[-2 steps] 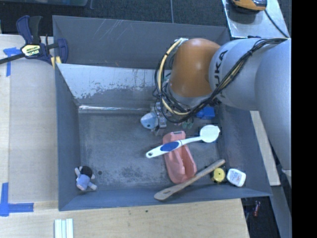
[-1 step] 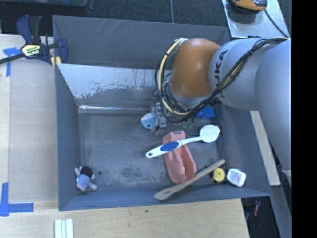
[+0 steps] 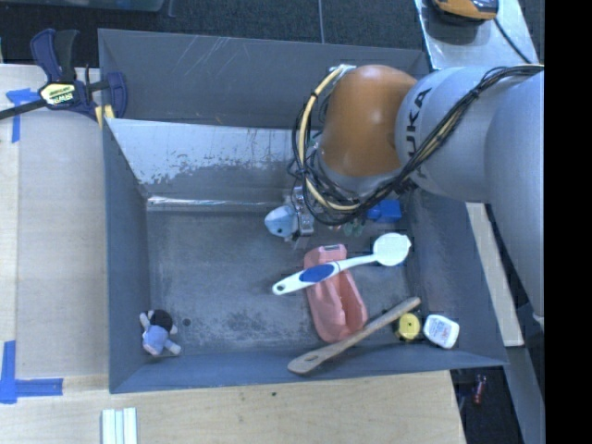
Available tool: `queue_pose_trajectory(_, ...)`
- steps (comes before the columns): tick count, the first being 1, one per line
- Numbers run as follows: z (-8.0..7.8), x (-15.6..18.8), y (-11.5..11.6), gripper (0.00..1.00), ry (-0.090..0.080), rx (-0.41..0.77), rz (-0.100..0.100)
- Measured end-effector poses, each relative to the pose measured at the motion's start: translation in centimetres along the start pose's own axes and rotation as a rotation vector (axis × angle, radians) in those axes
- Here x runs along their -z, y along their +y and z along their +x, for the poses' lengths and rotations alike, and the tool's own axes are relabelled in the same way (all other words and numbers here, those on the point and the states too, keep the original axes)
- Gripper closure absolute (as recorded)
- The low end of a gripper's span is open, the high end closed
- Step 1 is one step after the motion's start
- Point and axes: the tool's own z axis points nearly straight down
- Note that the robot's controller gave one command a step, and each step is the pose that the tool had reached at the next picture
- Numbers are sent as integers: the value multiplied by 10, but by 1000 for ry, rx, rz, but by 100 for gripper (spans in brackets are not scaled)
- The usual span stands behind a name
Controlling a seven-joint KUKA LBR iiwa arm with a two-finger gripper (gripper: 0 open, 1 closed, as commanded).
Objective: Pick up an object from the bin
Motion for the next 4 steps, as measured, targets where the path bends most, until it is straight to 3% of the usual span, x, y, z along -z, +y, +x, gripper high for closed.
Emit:
queue_pose_trajectory(2, -1, 58, 0, 100, -3, -1, 0)
queue_pose_trajectory(4, -2, 83, 0, 100, -5, -2, 0)
